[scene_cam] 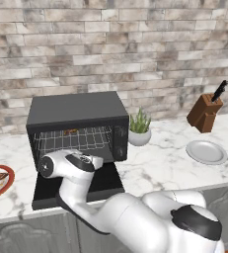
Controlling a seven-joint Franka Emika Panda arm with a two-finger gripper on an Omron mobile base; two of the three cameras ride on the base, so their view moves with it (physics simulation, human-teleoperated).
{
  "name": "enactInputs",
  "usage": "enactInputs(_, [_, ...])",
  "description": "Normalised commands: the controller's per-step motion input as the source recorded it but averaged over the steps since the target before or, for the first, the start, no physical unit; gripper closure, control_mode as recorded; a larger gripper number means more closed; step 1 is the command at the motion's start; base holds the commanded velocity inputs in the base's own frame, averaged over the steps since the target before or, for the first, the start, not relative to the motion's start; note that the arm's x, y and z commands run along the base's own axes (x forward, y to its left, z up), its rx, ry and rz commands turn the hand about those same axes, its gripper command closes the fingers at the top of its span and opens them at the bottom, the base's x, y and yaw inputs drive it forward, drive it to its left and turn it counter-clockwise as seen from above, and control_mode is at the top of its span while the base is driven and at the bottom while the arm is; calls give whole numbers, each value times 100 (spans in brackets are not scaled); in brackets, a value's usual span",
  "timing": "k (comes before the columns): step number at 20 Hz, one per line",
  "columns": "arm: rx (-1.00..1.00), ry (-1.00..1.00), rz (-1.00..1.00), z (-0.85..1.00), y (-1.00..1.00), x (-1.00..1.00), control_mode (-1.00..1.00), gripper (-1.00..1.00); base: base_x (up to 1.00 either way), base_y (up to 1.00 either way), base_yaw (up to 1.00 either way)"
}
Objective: Open the toaster oven door. Place the baguette on the bottom rack in the toaster oven and place the chicken drumstick on the top rack.
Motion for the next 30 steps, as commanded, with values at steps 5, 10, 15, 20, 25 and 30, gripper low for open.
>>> enactInputs(5, [-9, -12, 0, -3, 6, 23, -100, -100, 0, 0, 0])
enactInputs(10, [-8, -17, 0, 0, 6, 11, -100, -100, 0, 0, 0])
enactInputs(15, [-4, -5, 0, 0, 6, 17, -100, -100, 0, 0, 0])
enactInputs(20, [0, 3, 0, 0, 0, 21, -100, -100, 0, 0, 0])
enactInputs(25, [0, 8, 0, 0, 0, 32, -100, -100, 0, 0, 0])
enactInputs(30, [0, 3, 1, -7, 2, 34, -100, -100, 0, 0, 0])
